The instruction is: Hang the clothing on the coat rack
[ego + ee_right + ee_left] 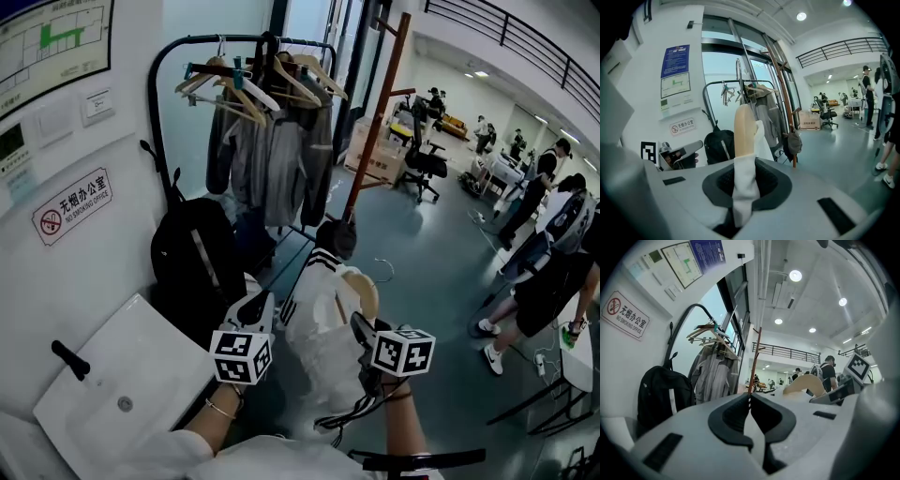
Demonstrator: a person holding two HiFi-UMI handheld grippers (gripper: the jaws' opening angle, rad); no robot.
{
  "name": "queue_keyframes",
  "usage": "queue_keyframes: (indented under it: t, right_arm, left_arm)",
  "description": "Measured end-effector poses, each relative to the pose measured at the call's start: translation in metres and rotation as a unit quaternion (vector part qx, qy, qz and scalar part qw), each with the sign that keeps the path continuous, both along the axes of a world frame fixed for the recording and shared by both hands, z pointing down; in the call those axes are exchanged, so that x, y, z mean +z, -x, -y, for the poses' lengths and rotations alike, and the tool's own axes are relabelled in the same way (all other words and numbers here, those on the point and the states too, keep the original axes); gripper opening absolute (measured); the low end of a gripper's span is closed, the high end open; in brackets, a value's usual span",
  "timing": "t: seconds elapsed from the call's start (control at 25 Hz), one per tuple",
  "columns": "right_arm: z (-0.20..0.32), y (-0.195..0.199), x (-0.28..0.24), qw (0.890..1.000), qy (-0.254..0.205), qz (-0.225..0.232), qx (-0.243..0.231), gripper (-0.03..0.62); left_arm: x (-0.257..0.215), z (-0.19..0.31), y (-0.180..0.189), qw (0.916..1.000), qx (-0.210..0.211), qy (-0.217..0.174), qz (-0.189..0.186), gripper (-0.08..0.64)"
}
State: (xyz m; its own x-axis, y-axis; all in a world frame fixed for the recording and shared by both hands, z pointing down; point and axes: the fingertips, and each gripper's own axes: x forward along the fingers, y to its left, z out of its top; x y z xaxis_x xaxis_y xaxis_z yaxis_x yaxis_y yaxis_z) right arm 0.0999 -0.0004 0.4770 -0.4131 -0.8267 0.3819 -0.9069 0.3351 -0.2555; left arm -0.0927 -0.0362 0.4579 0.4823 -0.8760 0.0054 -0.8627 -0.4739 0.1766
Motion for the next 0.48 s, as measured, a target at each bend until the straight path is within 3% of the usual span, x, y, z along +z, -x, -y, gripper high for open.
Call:
queue_keyframes:
  t: [0.48]
  right_arm:
    - [0.077, -0.046, 0.015, 1.000, 0.013, -0.002, -0.028, 0.044]
  left_arm:
    - [0.017, 0.063, -0.043, 0.9993, -0.023, 0.016, 0.024, 0.018]
